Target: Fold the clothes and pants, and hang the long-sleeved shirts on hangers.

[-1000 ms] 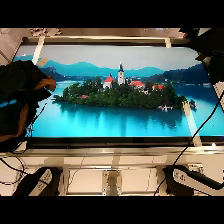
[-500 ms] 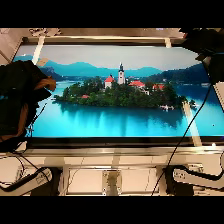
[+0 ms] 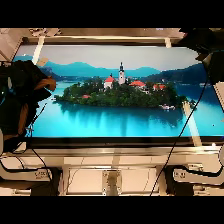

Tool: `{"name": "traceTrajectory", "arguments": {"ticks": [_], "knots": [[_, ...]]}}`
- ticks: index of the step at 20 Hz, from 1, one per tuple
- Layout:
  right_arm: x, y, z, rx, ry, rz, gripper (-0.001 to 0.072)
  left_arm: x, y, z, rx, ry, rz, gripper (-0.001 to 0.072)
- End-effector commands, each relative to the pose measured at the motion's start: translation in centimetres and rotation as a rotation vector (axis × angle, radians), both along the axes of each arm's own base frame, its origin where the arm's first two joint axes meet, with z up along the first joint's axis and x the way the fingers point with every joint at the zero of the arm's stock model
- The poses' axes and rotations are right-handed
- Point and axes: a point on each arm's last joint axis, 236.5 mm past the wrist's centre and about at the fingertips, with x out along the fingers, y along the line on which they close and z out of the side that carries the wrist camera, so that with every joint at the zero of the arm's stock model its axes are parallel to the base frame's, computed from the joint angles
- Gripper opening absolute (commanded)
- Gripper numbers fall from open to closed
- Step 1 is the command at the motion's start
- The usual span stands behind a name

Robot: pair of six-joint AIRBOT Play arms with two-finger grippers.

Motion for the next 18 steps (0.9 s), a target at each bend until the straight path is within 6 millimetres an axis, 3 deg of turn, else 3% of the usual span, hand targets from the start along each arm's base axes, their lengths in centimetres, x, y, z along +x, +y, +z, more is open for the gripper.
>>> {"name": "traceTrajectory", "arguments": {"ticks": [1,3,5,6,8,9,11,12,13,15,18], "knots": [[0.9,-0.2,0.7,0.010,-0.041,-0.024,0.0528,-0.4,1.6,0.7,0.089,0.053,-0.008,0.0019],[0.8,-0.3,0.9,0.008,-0.045,-0.026,0.0527,-0.4,0.5,2.6,0.097,0.038,-0.014,0.0017],[0.5,-0.9,1.3,0.000,-0.051,-0.035,0.0527,0.4,-2.3,6.8,0.112,-0.030,-0.051,0.0017],[0.3,-1.4,1.7,-0.002,-0.059,-0.047,0.0526,1.0,-4.7,9.7,0.110,-0.095,-0.089,0.0017],[-0.3,-2.4,2.5,-0.009,-0.077,-0.072,0.0518,1.4,-11.5,15.6,0.080,-0.249,-0.216,0.0017],[-0.8,-2.9,3.2,-0.013,-0.091,-0.085,0.0473,1.0,-15.5,18.1,0.040,-0.321,-0.292,0.0017],[-1.7,-3.8,4.6,-0.023,-0.128,-0.117,0.0379,-1.0,-25.4,22.3,-0.114,-0.452,-0.486,0.0017],[-2.3,-4.4,5.4,-0.031,-0.152,-0.135,0.0380,-2.4,-30.1,23.5,-0.208,-0.489,-0.582,0.0018],[-2.9,-4.9,6.1,-0.042,-0.169,-0.151,0.0380,-4.1,-34.9,24.3,-0.309,-0.506,-0.683,0.0018],[-4.0,-6.4,7.1,-0.071,-0.195,-0.202,0.0380,-7.6,-43.5,23.8,-0.497,-0.460,-0.856,0.0018],[-5.1,-9.0,7.6,-0.128,-0.203,-0.284,0.0381,-11.7,-53.4,19.4,-0.626,-0.284,-1.042,0.0018]]}}
